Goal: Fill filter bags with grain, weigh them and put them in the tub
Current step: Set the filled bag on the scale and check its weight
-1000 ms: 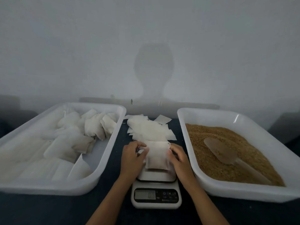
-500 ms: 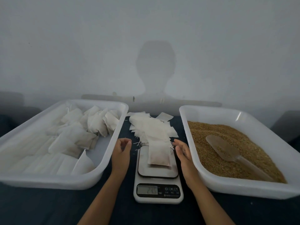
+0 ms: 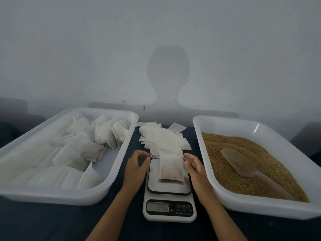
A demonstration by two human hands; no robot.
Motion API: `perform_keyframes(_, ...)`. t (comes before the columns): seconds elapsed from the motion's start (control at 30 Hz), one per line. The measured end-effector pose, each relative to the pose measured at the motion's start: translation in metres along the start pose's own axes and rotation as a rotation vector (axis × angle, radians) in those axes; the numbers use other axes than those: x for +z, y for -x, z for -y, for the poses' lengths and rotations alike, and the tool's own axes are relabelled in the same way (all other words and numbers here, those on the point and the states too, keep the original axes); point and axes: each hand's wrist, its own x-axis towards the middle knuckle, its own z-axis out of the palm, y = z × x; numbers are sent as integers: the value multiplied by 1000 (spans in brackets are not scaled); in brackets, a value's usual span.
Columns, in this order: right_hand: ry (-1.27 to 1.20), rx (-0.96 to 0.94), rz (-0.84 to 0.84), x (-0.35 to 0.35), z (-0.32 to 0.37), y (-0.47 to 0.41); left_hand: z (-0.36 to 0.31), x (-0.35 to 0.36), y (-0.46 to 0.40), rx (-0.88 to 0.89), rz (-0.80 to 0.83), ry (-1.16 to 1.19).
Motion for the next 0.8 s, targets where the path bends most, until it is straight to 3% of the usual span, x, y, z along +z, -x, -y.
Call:
perform_keyframes(0.13,-1,24,1,3,7,-6,-12,11,2,75,164,-89)
perform_keyframes(0.33,135,-73,-9,9,22,-7,-32,26,-5,9,283,-231)
perform_keyframes(0.53,105,-219,-21,27,51,-3,-50,13,-7,-7,166,-273)
perform_keyframes(0.67,59,-294,40,52,81,-8,-69,-17,-11,305,28,-778)
perform_keyframes(0.8,24,-360,130,93,113,-22,-96,-64,-24,321,-138,-725)
